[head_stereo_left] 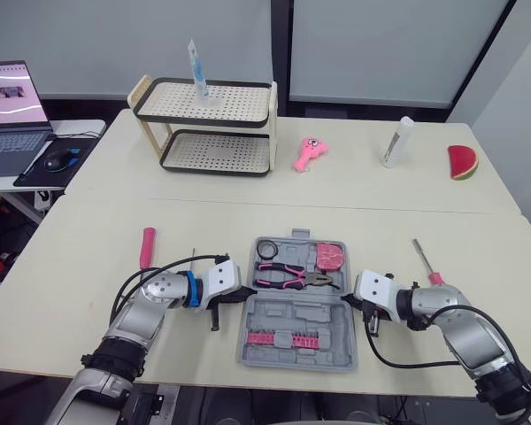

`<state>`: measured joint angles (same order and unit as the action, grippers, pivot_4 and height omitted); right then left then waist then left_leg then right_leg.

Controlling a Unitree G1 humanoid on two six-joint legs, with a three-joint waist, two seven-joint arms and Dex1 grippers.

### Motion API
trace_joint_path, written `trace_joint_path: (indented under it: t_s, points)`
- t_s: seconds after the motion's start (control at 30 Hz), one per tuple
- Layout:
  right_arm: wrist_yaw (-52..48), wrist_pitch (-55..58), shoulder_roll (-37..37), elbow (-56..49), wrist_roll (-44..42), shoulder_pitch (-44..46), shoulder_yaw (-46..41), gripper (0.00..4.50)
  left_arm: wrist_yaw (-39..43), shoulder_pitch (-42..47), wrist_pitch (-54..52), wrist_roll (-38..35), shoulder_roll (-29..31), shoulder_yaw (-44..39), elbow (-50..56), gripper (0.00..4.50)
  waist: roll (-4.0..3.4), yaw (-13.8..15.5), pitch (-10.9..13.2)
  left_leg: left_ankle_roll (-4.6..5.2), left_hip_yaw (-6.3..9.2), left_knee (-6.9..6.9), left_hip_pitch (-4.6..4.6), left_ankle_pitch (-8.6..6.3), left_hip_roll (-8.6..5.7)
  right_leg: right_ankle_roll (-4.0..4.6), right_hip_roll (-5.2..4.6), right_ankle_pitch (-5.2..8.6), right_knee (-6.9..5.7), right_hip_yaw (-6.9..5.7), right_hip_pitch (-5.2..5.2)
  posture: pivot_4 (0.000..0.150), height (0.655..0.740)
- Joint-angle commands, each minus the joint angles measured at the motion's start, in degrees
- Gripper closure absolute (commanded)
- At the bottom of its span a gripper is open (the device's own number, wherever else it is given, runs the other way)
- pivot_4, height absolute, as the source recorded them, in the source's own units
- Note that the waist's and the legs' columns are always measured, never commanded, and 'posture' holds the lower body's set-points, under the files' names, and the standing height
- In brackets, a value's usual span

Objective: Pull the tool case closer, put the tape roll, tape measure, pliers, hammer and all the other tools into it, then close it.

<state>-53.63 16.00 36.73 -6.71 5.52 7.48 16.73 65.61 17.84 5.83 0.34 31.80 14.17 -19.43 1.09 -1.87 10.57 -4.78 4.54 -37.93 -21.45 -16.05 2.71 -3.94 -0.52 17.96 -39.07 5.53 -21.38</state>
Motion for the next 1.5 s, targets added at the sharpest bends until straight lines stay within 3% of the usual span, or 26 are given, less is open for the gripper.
trace_joint_path:
  t_s: [0.03, 0.53, 0.83, 1.03, 1.23, 1.37, 1.5]
  points:
    - [-0.2, -1.2, -2.0, -1.7, -1.3, 1.2, 1.4, 4.5, -1.0, 0.7, 0.6, 0.6, -2.4, 2.0, -0.4, 4.47, 0.0, 0.0, 0.0, 0.0, 0.0, 0.0, 0.0, 0.0, 0.0, 0.0, 0.0, 0.0, 0.0, 0.0, 0.0, 0.15, 0.735]
    - [-0.4, 2.0, 1.7, -4.0, -1.8, -0.8, -3.0, 4.5, 1.0, -1.9, -2.1, -2.0, 1.5, -0.8, 3.5, 4.47, -0.01, 0.0, 0.0, 0.0, 0.0, 0.0, -0.06, 0.0, 0.0, 0.0, -0.01, 0.0, 0.02, 0.0, -0.05, 0.15, 0.735]
    - [1.4, 0.4, 6.4, -9.1, -2.8, -6.9, -7.6, 4.5, 1.7, -4.6, -3.6, -5.7, 6.7, -4.6, 6.6, 4.47, -0.01, 0.0, 0.0, 0.0, 0.03, 0.01, -0.1, 0.0, 0.0, 0.01, -0.03, -0.01, -0.02, -0.05, -0.08, 0.15, 0.735]
    - [2.4, 4.4, 7.8, -18.3, -8.5, -14.4, -18.3, 4.5, 2.4, -9.1, -9.1, -14.8, 11.7, -14.1, 13.9, 4.47, -0.03, 0.0, 0.0, 0.0, 0.04, -0.01, -0.1, 0.0, 0.01, 0.01, -0.05, -0.01, -0.08, -0.06, -0.06, 0.15, 0.735]
    - [1.0, 8.5, 9.2, -23.1, -16.6, -24.0, -39.1, 4.5, -2.5, -16.9, -23.4, -26.3, 17.5, -34.5, 16.6, 4.47, -0.02, 0.0, 0.0, 0.0, 0.04, -0.01, -0.11, -0.01, 0.01, 0.01, -0.1, 0.0, -0.11, -0.15, -0.05, 0.15, 0.735]
    - [-1.0, 7.2, 9.8, -21.1, -18.5, -28.8, -47.0, 3.74, -4.5, -21.0, -26.7, -27.6, 19.7, -43.0, 11.8, 3.62, -0.02, 0.0, 0.0, 0.0, -0.02, 0.01, -0.02, -0.01, 0.0, 0.0, -0.11, 0.0, -0.05, -0.06, 0.02, 0.15, 0.735]
    - [-4.4, 6.7, 10.5, -19.1, -20.3, -34.0, -51.3, 2.8, -5.7, -26.2, -27.1, -27.1, 20.8, -49.2, 5.4, 2.32, 0.04, -0.1, 0.0, 0.0, -0.07, 0.05, -0.02, -0.01, 0.01, 0.02, -0.1, 0.01, -0.01, -0.03, -0.01, 0.15, 0.735]
